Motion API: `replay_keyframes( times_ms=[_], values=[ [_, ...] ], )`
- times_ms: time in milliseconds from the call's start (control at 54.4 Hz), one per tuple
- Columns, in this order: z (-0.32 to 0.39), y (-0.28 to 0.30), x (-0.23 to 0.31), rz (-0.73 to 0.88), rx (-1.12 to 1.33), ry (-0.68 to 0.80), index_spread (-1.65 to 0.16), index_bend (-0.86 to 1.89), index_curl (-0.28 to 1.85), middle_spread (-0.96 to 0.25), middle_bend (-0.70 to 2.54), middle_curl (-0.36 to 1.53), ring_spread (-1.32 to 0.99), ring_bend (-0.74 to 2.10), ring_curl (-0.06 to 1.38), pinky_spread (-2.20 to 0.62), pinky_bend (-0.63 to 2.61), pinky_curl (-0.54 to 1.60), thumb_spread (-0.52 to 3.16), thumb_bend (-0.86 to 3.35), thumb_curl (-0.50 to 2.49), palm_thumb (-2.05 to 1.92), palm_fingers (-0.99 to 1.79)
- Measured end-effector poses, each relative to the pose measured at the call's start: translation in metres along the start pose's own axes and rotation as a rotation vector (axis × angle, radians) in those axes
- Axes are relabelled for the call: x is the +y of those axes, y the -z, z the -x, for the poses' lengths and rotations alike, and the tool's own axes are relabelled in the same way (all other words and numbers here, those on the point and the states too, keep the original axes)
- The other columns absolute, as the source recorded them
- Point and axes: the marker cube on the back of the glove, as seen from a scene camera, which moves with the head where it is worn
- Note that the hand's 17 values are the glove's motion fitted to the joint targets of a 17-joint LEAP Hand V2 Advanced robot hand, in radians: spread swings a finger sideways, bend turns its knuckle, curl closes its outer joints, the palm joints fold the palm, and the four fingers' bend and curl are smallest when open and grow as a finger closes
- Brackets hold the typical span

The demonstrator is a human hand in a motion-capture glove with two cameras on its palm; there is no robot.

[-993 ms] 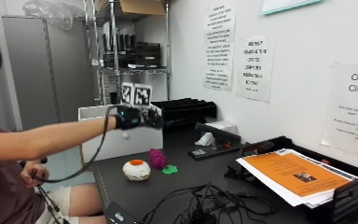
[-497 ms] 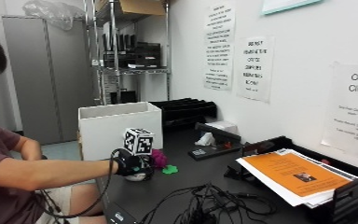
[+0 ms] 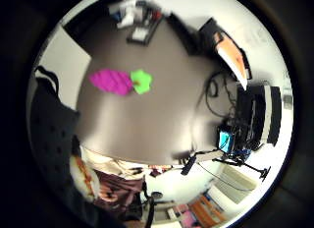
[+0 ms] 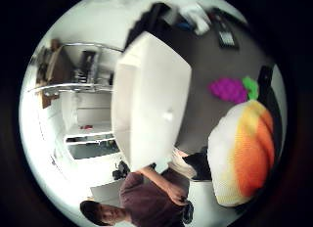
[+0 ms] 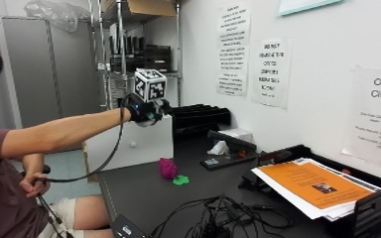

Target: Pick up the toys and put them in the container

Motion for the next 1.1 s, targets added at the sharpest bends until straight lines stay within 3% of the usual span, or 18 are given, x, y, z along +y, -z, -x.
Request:
replay_keyframes(
  times_ms=[129,441,809,1103],
  values=[
    [0.054,0.057,-0.012,-0.147,-0.052,0.094,-0.30,0.99,0.53,-0.23,1.13,0.74,-0.41,1.29,0.69,-0.38,1.01,0.50,0.54,0.16,0.76,0.56,1.14],
    [0.185,0.113,-0.028,-0.213,0.045,0.233,-0.28,1.06,0.67,-0.19,1.23,0.80,-0.39,1.37,0.73,-0.39,1.07,0.57,0.33,0.12,0.88,0.57,1.06],
    [0.314,0.059,-0.055,-0.188,0.130,0.355,-0.28,1.03,0.78,-0.16,1.24,0.82,-0.38,1.39,0.75,-0.39,1.06,0.60,0.23,0.09,0.98,0.57,1.03],
    [0.316,-0.020,-0.067,-0.144,0.119,0.428,-0.29,0.98,0.85,-0.16,1.23,0.82,-0.37,1.38,0.74,-0.39,1.06,0.61,0.21,0.07,1.04,0.57,1.02]
  ],
)
